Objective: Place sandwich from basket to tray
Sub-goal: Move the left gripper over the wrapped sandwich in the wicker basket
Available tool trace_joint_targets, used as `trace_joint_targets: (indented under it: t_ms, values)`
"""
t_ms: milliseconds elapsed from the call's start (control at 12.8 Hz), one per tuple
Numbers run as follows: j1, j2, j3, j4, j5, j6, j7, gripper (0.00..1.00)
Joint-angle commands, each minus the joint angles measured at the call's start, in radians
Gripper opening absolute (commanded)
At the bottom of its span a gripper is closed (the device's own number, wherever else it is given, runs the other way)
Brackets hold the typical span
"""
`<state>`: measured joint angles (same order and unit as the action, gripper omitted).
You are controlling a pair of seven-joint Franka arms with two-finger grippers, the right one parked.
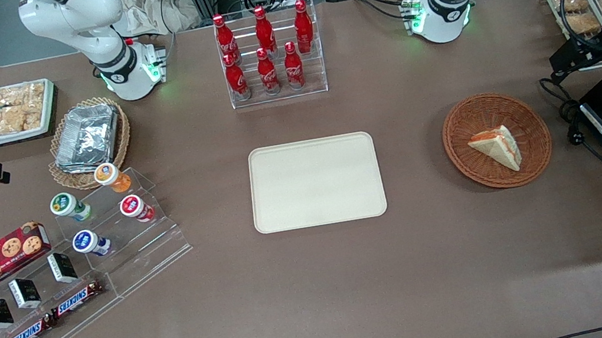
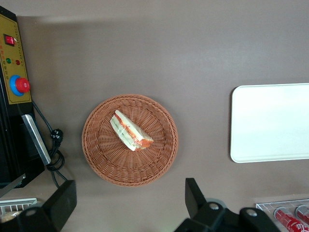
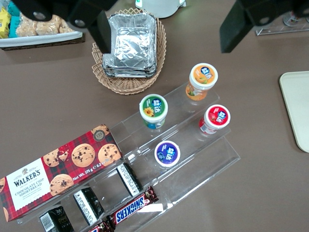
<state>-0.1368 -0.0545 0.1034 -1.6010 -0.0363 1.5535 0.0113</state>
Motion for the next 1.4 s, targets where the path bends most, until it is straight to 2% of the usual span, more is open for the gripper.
trace_joint_targets:
  t_ms: [0, 312, 702, 936, 1326]
  values:
    - [0.008, 0.018, -0.004, 0.039, -0.014, -0.032, -0.01, 1.0]
    - [0.008, 0.018, 0.001, 0.039, -0.007, -0.052, -0.045, 1.0]
    - [0.008, 0.004, 0.041, -0.035, 0.004, -0.052, -0.558, 1.0]
    - [0.008, -0.045, 0.094, -0.169, 0.001, 0.019, -0.647, 1.0]
    - [0.006, -0.14, 0.094, -0.541, 0.006, 0.349, -0.911, 1.0]
